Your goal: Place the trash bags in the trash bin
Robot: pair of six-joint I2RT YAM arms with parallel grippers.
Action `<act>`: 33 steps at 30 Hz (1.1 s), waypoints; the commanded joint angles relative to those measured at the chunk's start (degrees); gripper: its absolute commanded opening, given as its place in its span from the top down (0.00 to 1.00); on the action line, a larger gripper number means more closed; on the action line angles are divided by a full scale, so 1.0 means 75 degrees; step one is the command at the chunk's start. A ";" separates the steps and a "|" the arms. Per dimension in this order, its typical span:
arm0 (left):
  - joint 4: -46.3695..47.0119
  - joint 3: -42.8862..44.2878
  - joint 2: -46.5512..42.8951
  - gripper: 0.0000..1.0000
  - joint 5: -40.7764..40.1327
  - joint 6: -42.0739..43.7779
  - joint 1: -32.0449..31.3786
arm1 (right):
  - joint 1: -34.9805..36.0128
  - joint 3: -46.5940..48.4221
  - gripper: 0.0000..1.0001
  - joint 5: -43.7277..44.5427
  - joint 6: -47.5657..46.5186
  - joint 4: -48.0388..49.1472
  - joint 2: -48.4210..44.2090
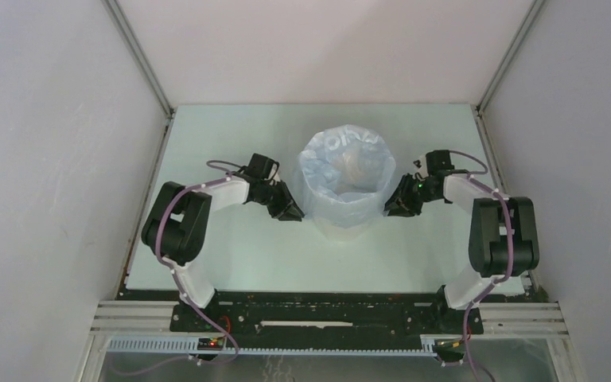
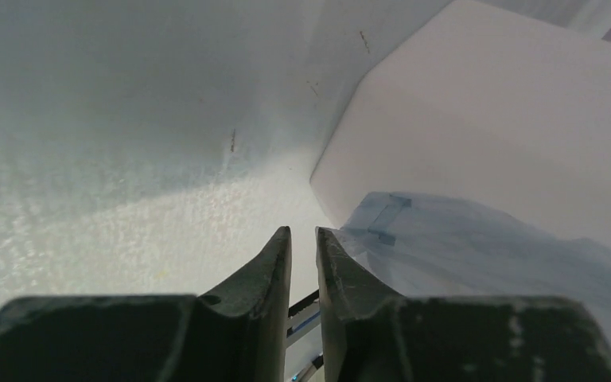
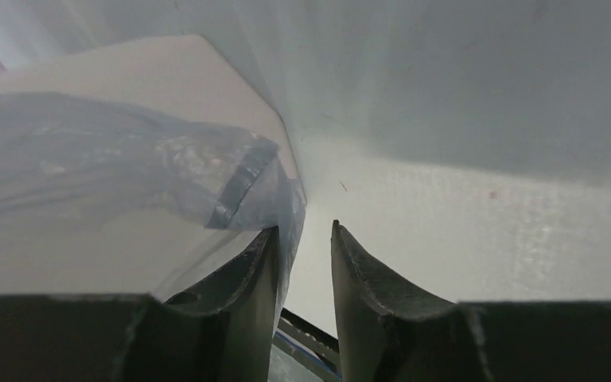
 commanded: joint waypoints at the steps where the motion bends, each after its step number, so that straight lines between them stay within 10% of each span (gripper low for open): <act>1: 0.0094 0.0605 -0.0039 0.78 0.0099 0.0361 -0.0257 | 0.0346 -0.0031 0.61 0.0127 0.0047 0.0084 0.0012; 8: -0.0897 0.0278 -0.1186 0.67 -0.0517 0.0974 -0.0243 | -0.0529 0.0792 0.22 0.1875 -0.0716 -0.2213 -0.2182; 12: -0.1161 -0.0001 -0.1847 0.59 -0.0718 0.1176 -0.0239 | -0.0412 0.2403 0.16 0.2867 -0.1097 -0.3406 -0.3128; 20: -0.0961 -0.0153 -0.1737 0.56 -0.0440 0.1115 -0.0245 | 0.3509 0.6262 0.09 0.5097 -0.1573 -0.4260 -0.2434; 25: -0.0621 -0.0253 -0.1511 0.56 -0.0349 0.0955 -0.0258 | 0.4991 0.7221 0.15 0.5571 -0.1781 -0.4431 -0.1024; 33: -0.0346 -0.0235 -0.1519 0.57 -0.0267 0.0552 -0.0346 | 0.5752 0.4592 0.48 0.5754 -0.1099 -0.1673 -0.0783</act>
